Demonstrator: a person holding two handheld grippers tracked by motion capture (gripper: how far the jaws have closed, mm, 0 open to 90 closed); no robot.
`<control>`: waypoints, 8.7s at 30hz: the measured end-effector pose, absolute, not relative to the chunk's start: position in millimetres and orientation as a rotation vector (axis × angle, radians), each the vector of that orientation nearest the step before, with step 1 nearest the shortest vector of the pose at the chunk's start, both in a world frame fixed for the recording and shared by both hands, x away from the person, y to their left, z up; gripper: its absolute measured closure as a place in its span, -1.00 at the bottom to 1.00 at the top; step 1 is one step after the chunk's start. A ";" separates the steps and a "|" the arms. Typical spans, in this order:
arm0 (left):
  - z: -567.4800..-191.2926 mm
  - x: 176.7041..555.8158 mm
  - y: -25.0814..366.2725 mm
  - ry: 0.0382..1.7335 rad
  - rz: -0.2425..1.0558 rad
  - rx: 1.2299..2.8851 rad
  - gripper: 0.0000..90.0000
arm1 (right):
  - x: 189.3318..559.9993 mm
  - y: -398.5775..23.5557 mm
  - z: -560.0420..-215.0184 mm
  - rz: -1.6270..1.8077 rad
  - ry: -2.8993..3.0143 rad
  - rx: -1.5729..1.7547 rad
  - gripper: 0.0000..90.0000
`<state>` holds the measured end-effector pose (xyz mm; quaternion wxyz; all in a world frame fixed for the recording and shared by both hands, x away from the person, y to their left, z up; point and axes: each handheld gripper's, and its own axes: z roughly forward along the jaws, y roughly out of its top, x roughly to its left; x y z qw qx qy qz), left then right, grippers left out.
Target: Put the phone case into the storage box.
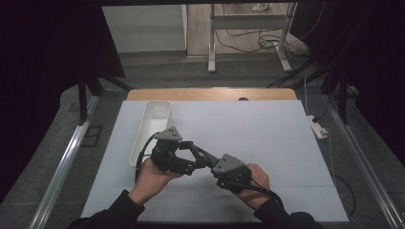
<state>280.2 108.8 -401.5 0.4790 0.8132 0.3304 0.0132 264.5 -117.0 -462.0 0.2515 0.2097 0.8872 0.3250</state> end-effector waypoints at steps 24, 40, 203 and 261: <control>-404.1 284.1 115.0 0.784 0.062 1.954 -0.84 | 257.4 -117.0 -457.6 0.888 2.394 0.476 0.87; -399.1 284.3 133.2 0.720 0.174 2.013 -1.00 | 267.5 -133.2 -452.9 1.093 2.554 0.603 0.87; -351.4 280.3 290.5 0.953 0.386 1.893 0.87 | 226.2 -267.1 -453.3 1.126 2.348 1.149 -1.00; -407.1 392.6 293.2 1.056 0.431 1.926 0.86 | 227.0 -272.1 -453.6 1.125 2.354 1.170 -1.00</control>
